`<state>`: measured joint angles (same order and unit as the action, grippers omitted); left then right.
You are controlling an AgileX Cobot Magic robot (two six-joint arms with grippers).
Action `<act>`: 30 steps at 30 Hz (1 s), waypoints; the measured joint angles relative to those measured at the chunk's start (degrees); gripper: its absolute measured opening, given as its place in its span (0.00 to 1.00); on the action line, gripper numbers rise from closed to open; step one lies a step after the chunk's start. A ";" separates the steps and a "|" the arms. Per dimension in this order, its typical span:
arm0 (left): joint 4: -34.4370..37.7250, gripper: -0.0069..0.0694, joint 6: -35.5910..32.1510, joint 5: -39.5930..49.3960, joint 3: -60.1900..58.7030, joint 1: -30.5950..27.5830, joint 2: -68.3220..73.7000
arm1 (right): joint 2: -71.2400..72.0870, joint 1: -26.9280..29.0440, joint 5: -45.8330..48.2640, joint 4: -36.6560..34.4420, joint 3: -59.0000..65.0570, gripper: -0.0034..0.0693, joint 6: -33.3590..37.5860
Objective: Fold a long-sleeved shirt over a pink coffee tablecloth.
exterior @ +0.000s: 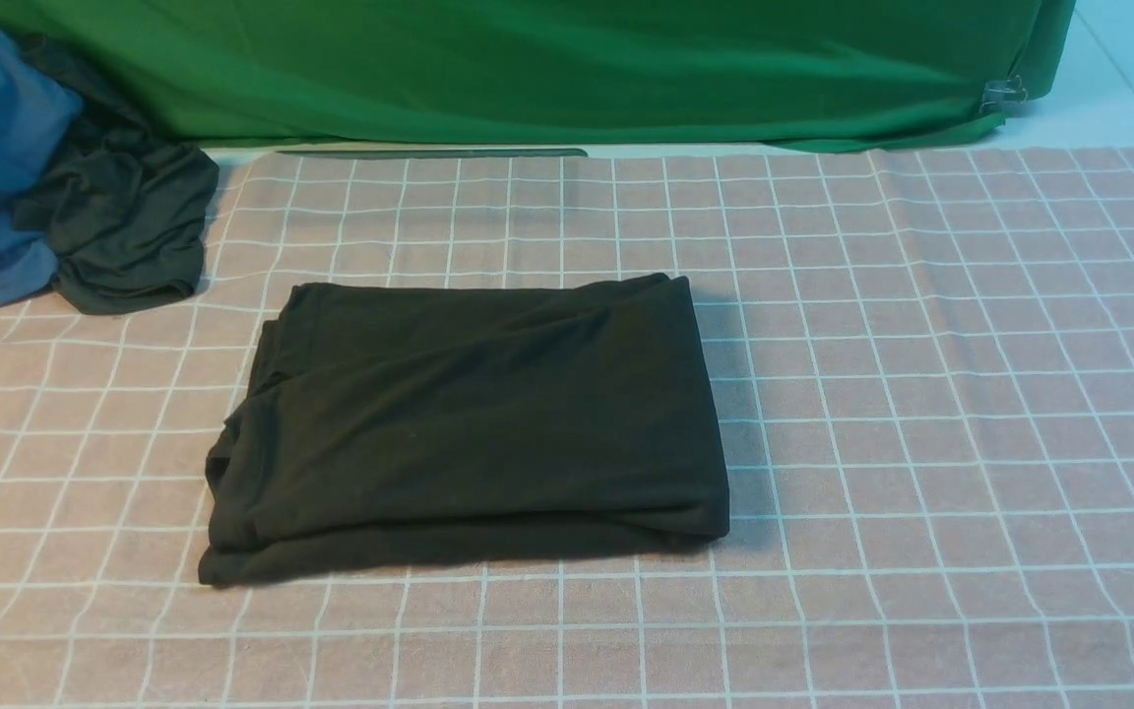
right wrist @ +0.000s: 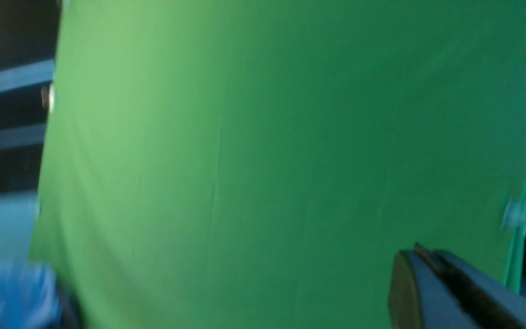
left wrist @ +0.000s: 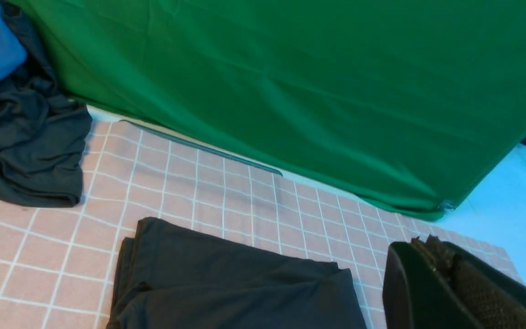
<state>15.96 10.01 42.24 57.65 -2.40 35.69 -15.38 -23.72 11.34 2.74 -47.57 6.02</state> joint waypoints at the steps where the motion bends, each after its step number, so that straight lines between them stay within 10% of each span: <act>1: 0.36 0.11 -0.09 -0.76 -0.79 0.00 0.00 | 3.28 0.00 -3.26 -0.01 3.59 0.10 0.00; 30: 12.55 0.11 -10.49 -7.49 -7.70 0.00 0.00 | 11.87 0.00 -5.69 0.17 10.18 0.16 -1.33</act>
<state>28.52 -0.48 34.75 49.95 -2.40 35.69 -3.51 -23.72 5.65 2.91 -37.38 4.69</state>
